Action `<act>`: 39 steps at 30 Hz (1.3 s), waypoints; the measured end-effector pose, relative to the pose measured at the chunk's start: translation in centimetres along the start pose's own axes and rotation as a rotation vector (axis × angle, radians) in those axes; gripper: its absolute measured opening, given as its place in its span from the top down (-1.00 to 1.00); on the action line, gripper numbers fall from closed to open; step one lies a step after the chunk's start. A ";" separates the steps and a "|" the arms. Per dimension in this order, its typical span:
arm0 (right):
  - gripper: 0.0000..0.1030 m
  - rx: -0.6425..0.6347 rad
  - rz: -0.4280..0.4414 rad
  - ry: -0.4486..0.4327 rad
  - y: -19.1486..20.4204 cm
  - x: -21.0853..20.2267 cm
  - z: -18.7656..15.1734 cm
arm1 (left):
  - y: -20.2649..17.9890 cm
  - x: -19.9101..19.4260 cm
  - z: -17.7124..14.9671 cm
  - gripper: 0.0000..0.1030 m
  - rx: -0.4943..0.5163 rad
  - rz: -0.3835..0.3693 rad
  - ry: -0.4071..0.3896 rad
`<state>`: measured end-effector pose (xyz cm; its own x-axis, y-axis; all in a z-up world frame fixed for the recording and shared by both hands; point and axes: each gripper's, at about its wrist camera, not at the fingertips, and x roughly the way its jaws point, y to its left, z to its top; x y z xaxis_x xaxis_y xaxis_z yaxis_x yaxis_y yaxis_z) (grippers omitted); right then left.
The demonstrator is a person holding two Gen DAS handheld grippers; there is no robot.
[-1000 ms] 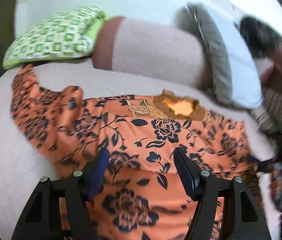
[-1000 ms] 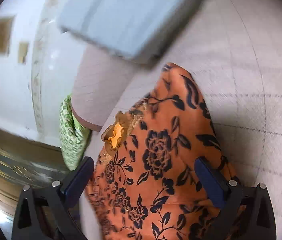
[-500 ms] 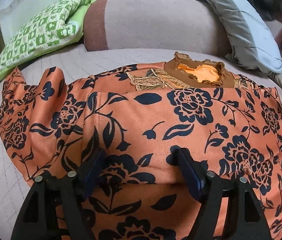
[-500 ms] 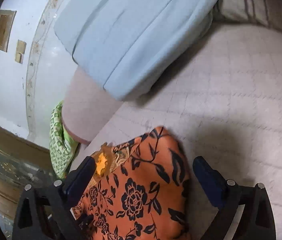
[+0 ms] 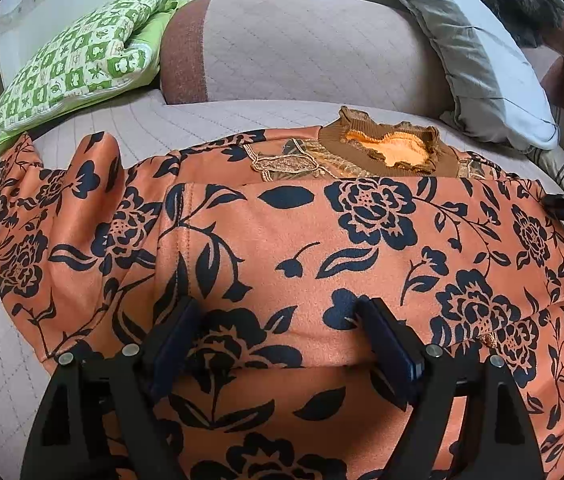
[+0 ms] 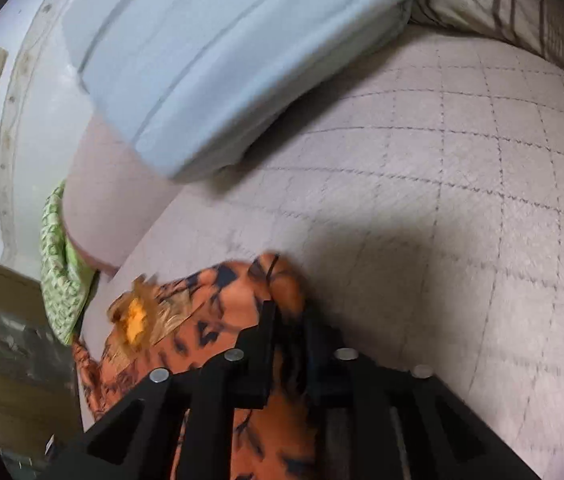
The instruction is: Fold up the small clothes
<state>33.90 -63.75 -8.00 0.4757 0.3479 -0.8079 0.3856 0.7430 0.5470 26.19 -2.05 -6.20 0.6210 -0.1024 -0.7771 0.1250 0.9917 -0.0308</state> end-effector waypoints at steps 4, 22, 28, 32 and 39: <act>-0.51 -0.107 -0.097 -0.038 1.0 -3.9 -4.3 | -0.1 0.0 0.0 -0.64 0.003 0.005 -0.001; -0.41 -0.325 -0.214 -0.198 6.8 -8.2 -10.6 | 2.2 -3.0 0.7 -0.65 -0.089 0.009 -0.074; -0.44 -0.400 -0.156 0.056 7.4 -0.6 -12.6 | 12.7 -7.6 2.3 -0.67 -0.353 0.058 -0.200; -0.51 -0.455 -0.119 -0.016 6.9 -0.9 -13.8 | 24.5 -6.3 2.5 -0.68 -0.559 0.130 -0.154; -0.61 -0.474 -0.124 -0.015 7.7 -0.3 -14.1 | 38.2 -1.2 3.4 -0.64 -0.854 0.035 -0.060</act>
<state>25.59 -50.03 -6.63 0.4617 0.2345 -0.8555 0.0393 0.9581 0.2838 32.85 35.71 -4.32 0.6565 -0.0504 -0.7526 -0.5060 0.7106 -0.4890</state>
